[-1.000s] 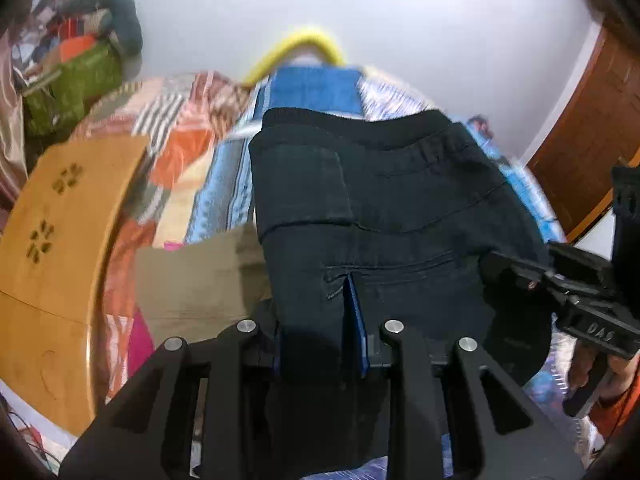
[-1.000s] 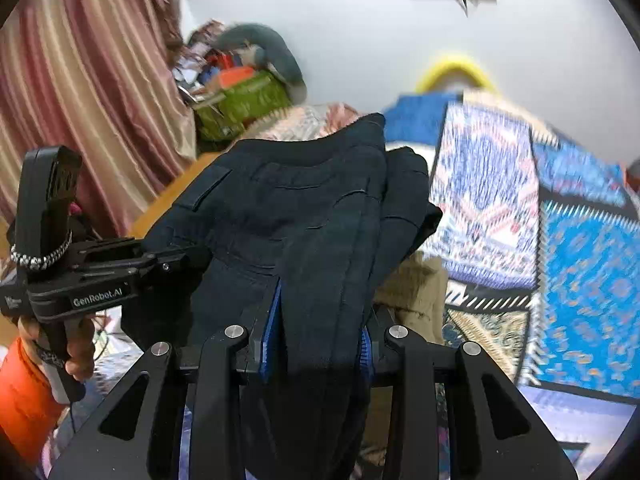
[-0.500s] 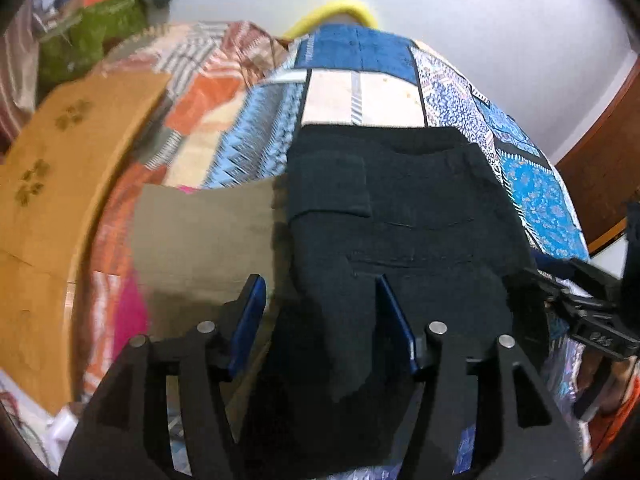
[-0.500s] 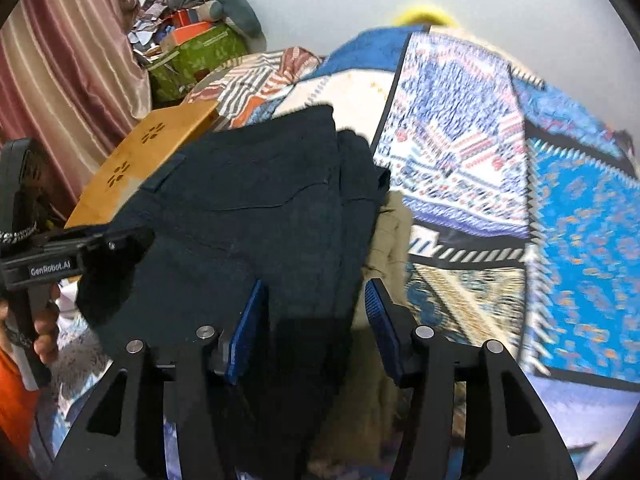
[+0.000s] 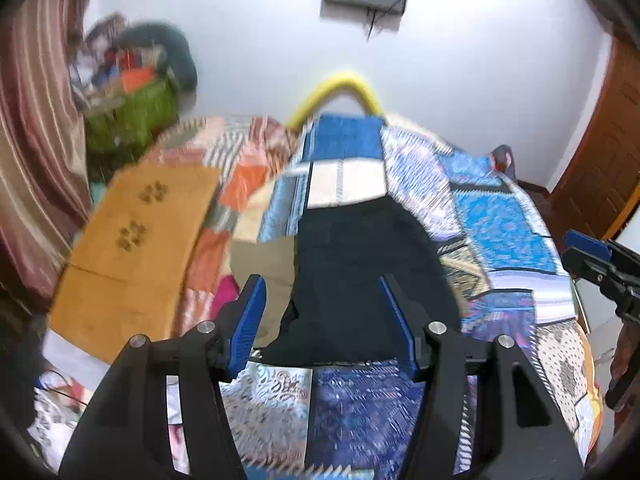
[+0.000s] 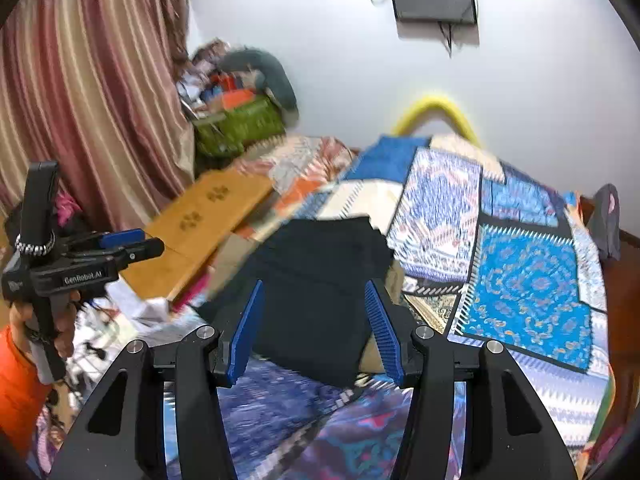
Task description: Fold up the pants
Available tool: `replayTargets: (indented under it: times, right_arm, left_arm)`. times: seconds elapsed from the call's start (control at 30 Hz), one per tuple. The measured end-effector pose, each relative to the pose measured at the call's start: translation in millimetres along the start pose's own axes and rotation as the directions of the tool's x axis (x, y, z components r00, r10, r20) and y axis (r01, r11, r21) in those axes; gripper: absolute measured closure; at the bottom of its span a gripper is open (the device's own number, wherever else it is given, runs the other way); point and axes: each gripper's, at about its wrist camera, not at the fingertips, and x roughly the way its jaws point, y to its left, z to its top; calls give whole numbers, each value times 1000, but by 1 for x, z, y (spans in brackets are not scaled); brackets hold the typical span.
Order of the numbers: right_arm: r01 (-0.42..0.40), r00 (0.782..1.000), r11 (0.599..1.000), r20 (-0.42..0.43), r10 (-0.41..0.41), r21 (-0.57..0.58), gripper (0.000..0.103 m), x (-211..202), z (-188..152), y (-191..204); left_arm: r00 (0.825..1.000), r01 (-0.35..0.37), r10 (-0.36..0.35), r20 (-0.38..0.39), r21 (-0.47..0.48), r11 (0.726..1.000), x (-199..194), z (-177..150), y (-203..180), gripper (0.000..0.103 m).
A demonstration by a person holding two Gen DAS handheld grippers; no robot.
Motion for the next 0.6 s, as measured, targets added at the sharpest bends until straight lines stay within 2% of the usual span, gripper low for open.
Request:
replayTargets:
  times: [0.23,0.4,0.6]
  right_arm:
    - [2,985,998,170,7,-56,54,-101,-3,53]
    - [-12,956,995,291,40,-97,54,-159,-23,84]
    - [-24,915,994,397,64,-106,54,-200,-63,104]
  left_arm:
    - [983,10,-19,181,54,999,-138,-18,-29,45]
    - [950,0,-30,312,94,996,-224,-51,-47,45]
    - [903,-20,-32,428,117,993,-287,-103,-68,44]
